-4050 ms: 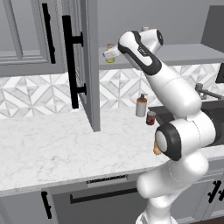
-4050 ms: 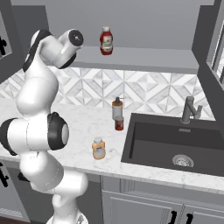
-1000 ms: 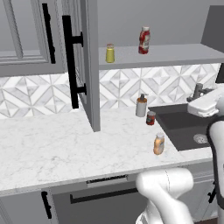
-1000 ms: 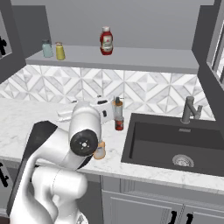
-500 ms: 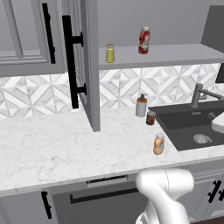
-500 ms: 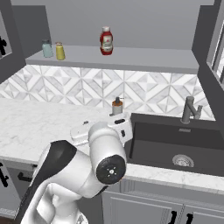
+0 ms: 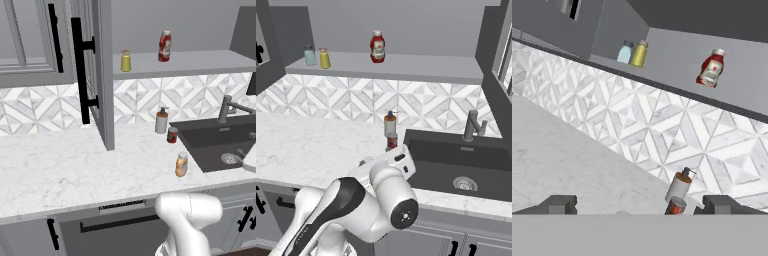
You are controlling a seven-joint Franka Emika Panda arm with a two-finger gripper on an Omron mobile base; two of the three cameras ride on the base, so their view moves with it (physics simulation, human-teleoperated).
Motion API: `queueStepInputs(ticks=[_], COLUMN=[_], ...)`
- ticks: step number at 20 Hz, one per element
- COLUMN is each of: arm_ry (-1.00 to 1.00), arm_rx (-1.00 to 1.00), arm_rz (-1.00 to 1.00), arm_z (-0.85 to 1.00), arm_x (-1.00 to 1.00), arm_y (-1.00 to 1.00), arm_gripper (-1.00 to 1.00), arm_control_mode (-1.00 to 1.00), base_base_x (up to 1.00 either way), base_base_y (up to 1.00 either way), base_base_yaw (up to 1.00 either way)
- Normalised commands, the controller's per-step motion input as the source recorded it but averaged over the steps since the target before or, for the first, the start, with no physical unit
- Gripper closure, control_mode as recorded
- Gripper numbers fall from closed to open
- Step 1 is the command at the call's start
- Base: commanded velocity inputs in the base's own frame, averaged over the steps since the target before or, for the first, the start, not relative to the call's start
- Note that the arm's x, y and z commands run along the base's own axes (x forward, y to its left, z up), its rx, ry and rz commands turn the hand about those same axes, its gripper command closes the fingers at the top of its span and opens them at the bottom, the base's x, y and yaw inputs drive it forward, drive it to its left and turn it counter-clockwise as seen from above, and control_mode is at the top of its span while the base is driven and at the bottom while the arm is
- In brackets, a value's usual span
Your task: Put the shaker and condiment bottle from the counter next to their counterparts in the cabinet.
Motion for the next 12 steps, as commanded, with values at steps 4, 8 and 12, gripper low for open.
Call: queueStepInputs(ticks=[4, 8, 12], arm_ry=[-0.14, -0.02, 0.01], arm_rx=[-0.07, 0.00, 0.00], arm_rz=[0.07, 0.05, 0.03], arm_z=[-0.84, -0.47, -0.24], arm_x=[0.74, 0.79, 0.35], arm_y=[0.50, 0.34, 0.04], arm_gripper=[-1.00, -1.00, -1.00], arm_control_mode=[-1.00, -1.00, -1.00], base_base_x=[0.00, 0.00, 0.00], base_base_y=[0.00, 0.00, 0.00], base_base_yaw=[0.00, 0.00, 0.00])
